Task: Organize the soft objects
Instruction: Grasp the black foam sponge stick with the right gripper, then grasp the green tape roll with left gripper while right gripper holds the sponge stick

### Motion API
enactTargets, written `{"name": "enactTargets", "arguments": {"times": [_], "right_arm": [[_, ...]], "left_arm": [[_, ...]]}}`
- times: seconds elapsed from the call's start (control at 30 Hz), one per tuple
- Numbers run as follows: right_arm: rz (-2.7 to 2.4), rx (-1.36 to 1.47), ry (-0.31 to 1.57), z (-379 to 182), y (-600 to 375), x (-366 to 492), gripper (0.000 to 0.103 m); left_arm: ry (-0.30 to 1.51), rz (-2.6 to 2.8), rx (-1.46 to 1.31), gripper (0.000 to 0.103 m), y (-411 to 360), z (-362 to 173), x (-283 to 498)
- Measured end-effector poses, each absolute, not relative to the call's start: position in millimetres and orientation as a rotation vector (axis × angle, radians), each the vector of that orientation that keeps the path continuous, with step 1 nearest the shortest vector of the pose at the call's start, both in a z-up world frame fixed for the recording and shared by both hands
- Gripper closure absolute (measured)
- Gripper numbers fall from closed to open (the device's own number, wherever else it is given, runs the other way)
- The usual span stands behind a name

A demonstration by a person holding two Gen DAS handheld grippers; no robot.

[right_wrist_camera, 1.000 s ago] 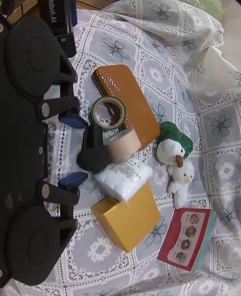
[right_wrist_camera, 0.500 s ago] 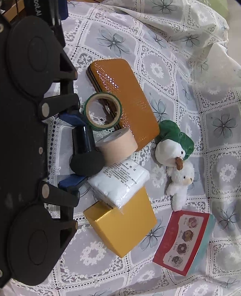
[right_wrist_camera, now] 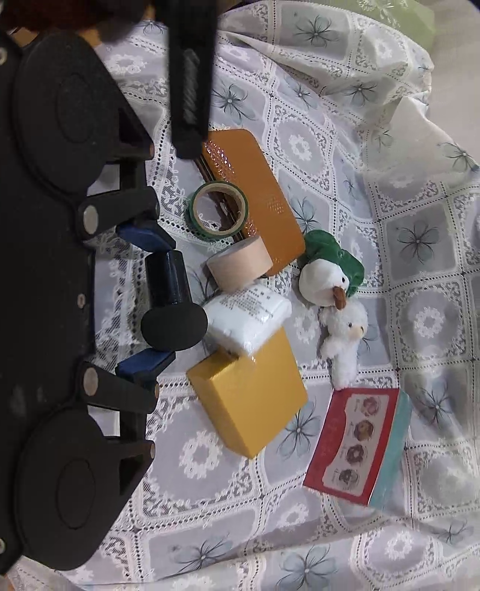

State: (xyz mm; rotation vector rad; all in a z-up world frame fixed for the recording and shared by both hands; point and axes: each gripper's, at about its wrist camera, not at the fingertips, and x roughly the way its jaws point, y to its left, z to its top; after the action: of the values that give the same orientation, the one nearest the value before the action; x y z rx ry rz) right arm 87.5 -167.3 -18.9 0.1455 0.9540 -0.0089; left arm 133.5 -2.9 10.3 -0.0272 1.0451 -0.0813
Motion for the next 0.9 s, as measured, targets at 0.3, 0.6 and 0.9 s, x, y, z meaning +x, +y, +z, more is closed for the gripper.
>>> {"name": "enactTargets", "arguments": {"times": [0.3, 0.6, 0.9], "right_arm": [[-0.034, 0.187, 0.929, -17.9, -181.4, 79.0, 0.048], [-0.035, 0.220, 0.926, -19.8, -190.4, 73.4, 0.047], [-0.039, 0.250, 0.926, -20.1, -199.4, 69.6, 0.047]], "left_arm": [[1.069, -0.042, -0.056, 0.035, -28.3, -4.4, 154.1], [1.084, -0.028, -0.138, 0.034, -39.8, -9.3, 150.9], [1.059, 0.047, -0.140, 0.033, -54.6, -18.2, 155.3]]}}
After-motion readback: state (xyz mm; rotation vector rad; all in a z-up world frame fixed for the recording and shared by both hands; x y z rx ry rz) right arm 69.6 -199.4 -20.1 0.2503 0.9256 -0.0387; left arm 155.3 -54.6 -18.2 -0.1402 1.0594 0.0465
